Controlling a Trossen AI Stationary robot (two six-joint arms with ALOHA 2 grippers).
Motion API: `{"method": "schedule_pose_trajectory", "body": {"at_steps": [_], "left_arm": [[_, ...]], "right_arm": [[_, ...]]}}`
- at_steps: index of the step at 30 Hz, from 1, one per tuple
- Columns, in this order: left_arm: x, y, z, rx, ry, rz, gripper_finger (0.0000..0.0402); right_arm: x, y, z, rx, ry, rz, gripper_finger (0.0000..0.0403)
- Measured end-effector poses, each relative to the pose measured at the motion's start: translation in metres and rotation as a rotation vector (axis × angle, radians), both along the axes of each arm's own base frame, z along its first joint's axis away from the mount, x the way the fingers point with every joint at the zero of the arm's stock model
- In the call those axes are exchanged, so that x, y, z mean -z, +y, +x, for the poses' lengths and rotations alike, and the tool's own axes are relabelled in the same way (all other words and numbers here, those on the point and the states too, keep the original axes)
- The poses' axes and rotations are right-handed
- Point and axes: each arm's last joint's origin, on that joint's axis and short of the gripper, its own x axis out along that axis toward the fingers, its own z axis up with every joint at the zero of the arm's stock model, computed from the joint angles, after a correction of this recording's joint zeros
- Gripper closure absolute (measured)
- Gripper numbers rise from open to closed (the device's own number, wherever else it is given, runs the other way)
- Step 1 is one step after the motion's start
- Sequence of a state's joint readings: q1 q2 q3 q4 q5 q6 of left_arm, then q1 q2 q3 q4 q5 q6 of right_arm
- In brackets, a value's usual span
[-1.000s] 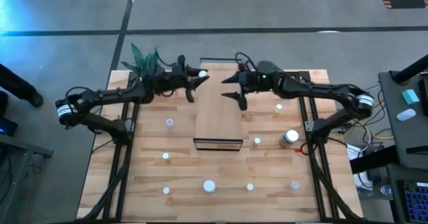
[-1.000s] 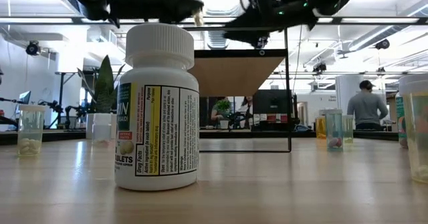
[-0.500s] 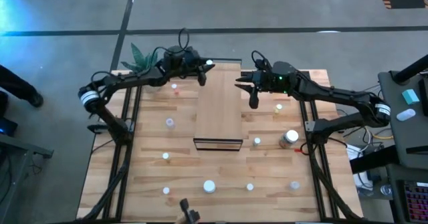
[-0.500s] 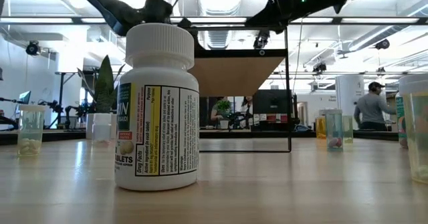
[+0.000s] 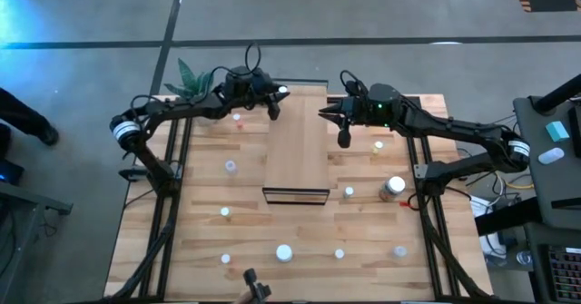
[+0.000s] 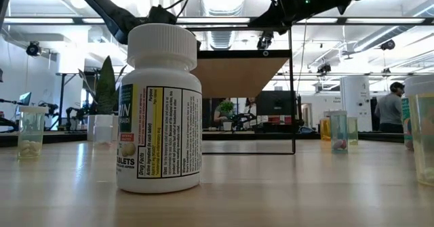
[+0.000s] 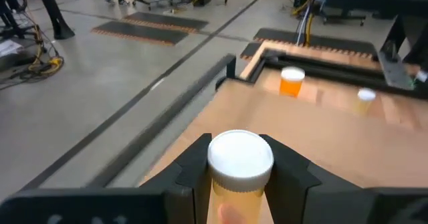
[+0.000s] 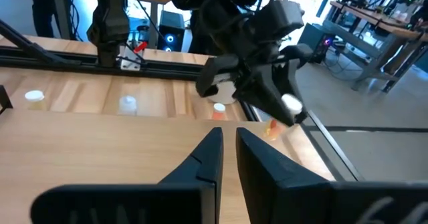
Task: Pick and place medicine bottles onto shelf by color
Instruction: Put the top yellow pill bottle on the shelf
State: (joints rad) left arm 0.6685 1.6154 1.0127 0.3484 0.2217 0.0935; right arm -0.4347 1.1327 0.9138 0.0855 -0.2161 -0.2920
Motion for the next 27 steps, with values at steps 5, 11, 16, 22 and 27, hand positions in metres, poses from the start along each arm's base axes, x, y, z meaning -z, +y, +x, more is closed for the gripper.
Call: {"method": "schedule_pose_trajectory", "body": {"at_steps": [5,11,16,22,27], "left_arm": [[0.002,0.0,0.0,-0.015,0.01,0.026,0.0311],[0.004,0.001,0.0,-0.021,0.02,0.028,0.0311],[0.007,0.0,-0.001,-0.021,0.002,0.043,0.0311],[0.015,-0.003,-0.005,-0.022,-0.02,0.055,0.0311],[0.015,-0.002,-0.005,-0.035,-0.018,0.057,0.0311]], "right_arm": [[0.0,0.0,0.0,-0.002,0.0,-0.007,0.0371],[0.0,0.0,0.0,-0.003,0.001,-0.012,0.0371],[0.0,0.0,0.0,-0.001,0.0,-0.006,0.0371],[0.0,0.0,0.0,-0.001,0.0,-0.005,0.0371],[0.0,0.0,0.0,-0.001,-0.001,-0.004,0.0371]]}}
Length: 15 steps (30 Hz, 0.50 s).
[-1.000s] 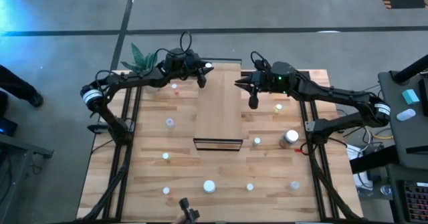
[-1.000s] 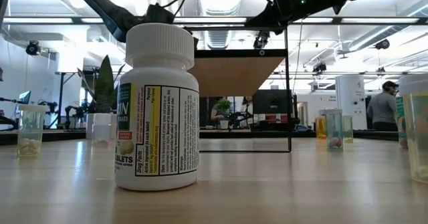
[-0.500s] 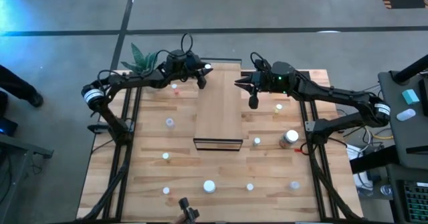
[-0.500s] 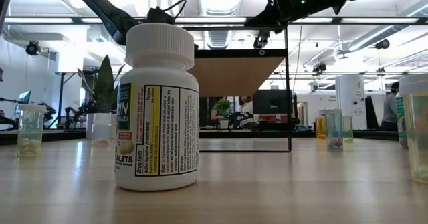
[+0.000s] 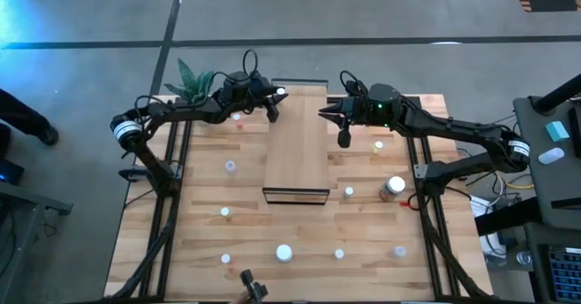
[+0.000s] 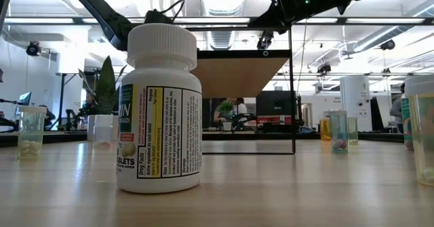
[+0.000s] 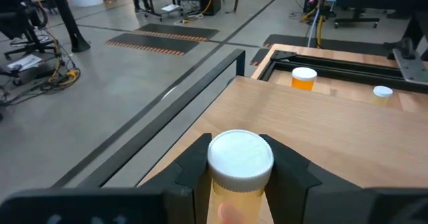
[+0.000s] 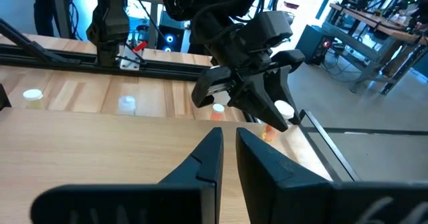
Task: Pick and place medicine bottles onto shelf by color
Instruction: Put the top yellow pill bottle on the shelf, then put the orange pill bottle on the shelf
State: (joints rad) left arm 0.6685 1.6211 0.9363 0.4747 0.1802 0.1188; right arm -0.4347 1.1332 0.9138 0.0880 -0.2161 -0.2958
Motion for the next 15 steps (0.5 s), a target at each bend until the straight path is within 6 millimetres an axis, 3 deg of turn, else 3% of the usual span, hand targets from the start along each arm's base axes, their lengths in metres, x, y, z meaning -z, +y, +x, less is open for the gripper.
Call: {"method": "schedule_pose_trajectory", "body": {"at_steps": [15], "left_arm": [[-0.0009,-0.001,-0.0013,-0.003,0.009,0.0,0.0212]], "right_arm": [[-0.0002,0.0,0.0001,0.0,-0.002,-0.003,0.0371]]}}
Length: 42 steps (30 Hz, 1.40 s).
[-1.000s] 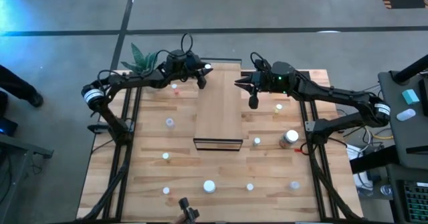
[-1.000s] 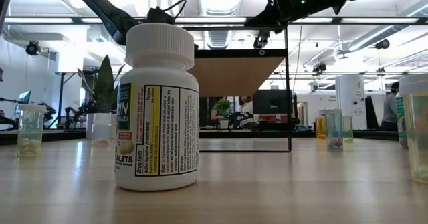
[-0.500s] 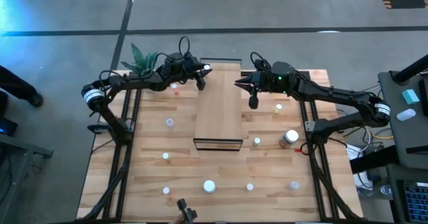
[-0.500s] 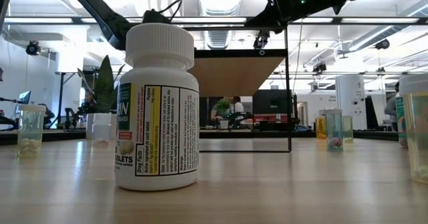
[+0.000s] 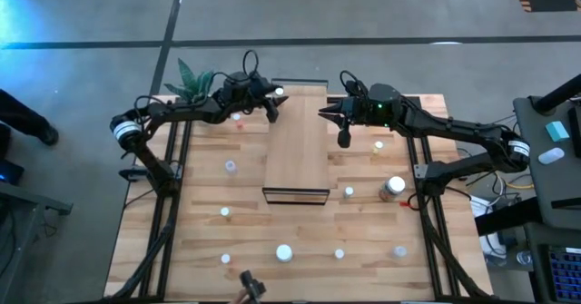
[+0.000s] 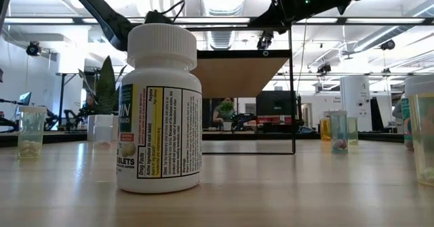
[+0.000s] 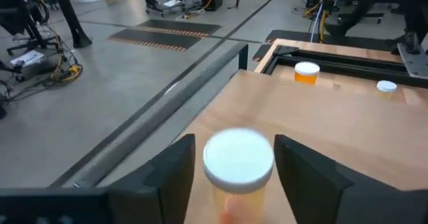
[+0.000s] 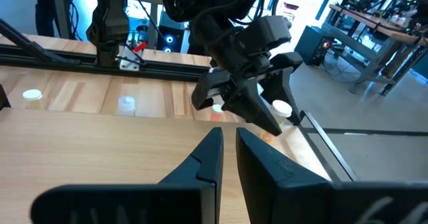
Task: Pick and place medicine bottles onto shelf by color
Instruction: Put the orange pill bottle on the shelf
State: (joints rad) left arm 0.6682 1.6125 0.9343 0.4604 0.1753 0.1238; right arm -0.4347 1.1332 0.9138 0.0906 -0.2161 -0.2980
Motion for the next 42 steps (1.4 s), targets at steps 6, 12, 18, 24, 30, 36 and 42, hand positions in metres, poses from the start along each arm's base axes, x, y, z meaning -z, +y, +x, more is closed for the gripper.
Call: {"method": "schedule_pose_trajectory", "body": {"at_steps": [6,12,18,24,30,36,42], "left_arm": [[-0.022,-0.006,-0.008,0.005,-0.045,0.057,0.0199],[-0.049,-0.021,-0.026,0.014,-0.044,0.088,0.0198],[-0.058,-0.046,-0.051,0.087,-0.042,0.075,0.0199],[-0.034,-0.082,-0.074,0.175,-0.098,0.094,0.022],[0.003,-0.121,-0.091,0.269,-0.224,0.061,0.0278],[0.041,-0.15,-0.108,0.355,-0.316,0.105,0.0337],[0.057,-0.169,-0.124,0.39,-0.423,0.126,0.038]], "right_arm": [[0.0,0.0,0.0,0.0,0.003,0.002,0.0371],[0.0,0.0,0.0,0.004,0.005,-0.011,0.0371],[0.0,0.0,0.0,0.003,0.008,-0.015,0.0371],[0.0,-0.001,0.0,0.015,0.008,-0.018,0.0371],[-0.001,-0.004,-0.004,0.17,0.034,-0.044,0.0367],[0.003,-0.002,-0.015,0.295,0.115,0.028,0.0321],[0.011,0.002,-0.037,0.517,0.258,0.133,0.0243]]}}
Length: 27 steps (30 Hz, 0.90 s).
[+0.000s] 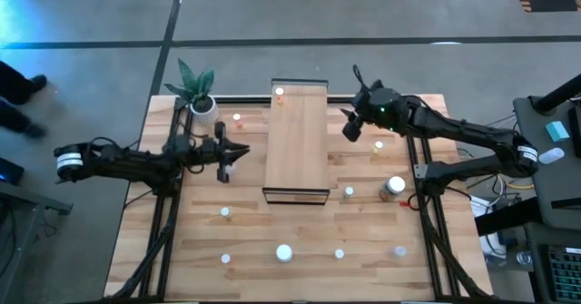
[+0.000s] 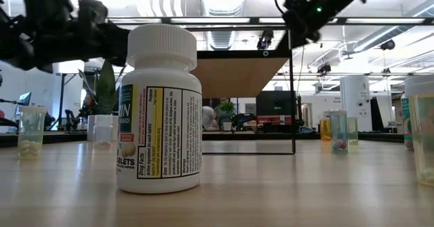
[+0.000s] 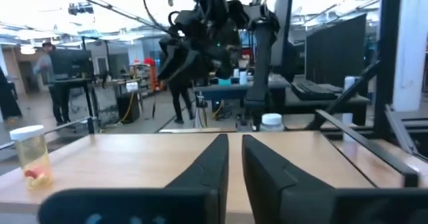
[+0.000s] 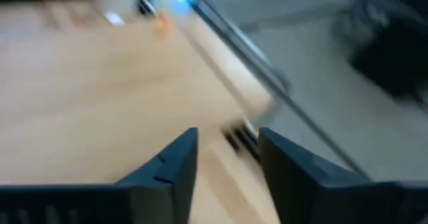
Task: Pick and place medicine bottles onto shelf by color
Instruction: Put the orange pill bottle on the shelf
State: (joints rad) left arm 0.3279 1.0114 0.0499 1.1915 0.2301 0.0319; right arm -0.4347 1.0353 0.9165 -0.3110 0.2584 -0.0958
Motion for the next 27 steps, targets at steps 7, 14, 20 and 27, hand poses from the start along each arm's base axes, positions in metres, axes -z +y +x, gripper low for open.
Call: {"method": "schedule_pose_trajectory", "body": {"at_steps": [7,14,20,27], "left_arm": [[0.01,-0.004,-0.006,0.013,0.022,-0.008,0.04],[0.01,-0.004,-0.005,0.013,0.019,-0.007,0.0401],[0.009,-0.004,-0.005,0.013,0.012,-0.004,0.0401],[0.009,-0.004,-0.005,0.014,0.013,-0.004,0.0401]], "right_arm": [[0.018,0.001,-0.019,0.251,0.118,0.179,0.0153],[0.04,-0.027,-0.037,0.495,0.143,0.421,0.0099],[0.06,-0.064,-0.049,0.659,0.115,0.566,0.0092],[0.088,-0.091,-0.056,0.788,0.18,0.638,0.009]]}}
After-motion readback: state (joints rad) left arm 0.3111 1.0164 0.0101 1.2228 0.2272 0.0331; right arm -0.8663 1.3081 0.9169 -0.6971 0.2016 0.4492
